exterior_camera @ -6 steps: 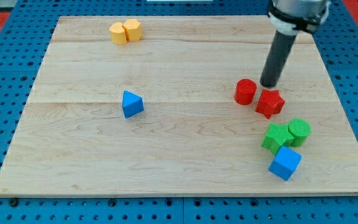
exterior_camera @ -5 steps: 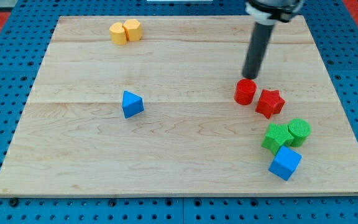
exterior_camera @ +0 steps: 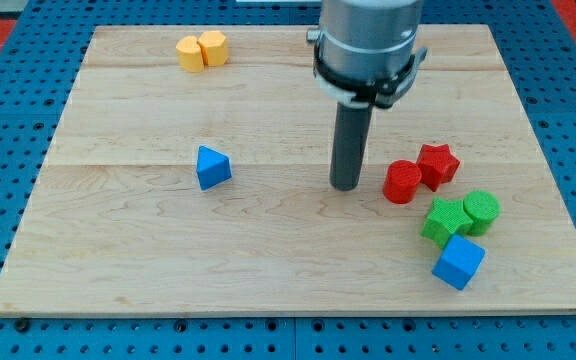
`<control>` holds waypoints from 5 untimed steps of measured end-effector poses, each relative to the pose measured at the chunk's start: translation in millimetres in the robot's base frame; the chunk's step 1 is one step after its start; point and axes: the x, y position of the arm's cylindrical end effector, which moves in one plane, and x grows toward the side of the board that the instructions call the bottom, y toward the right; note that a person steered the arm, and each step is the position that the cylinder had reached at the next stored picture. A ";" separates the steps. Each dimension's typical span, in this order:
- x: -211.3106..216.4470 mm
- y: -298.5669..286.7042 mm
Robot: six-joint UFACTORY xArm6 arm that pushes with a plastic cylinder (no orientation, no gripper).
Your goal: Move red circle on left side of red star
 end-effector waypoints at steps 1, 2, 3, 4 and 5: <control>17.6 29.4; 2.3 50.9; -28.4 50.9; -35.5 36.6; -58.3 -48.5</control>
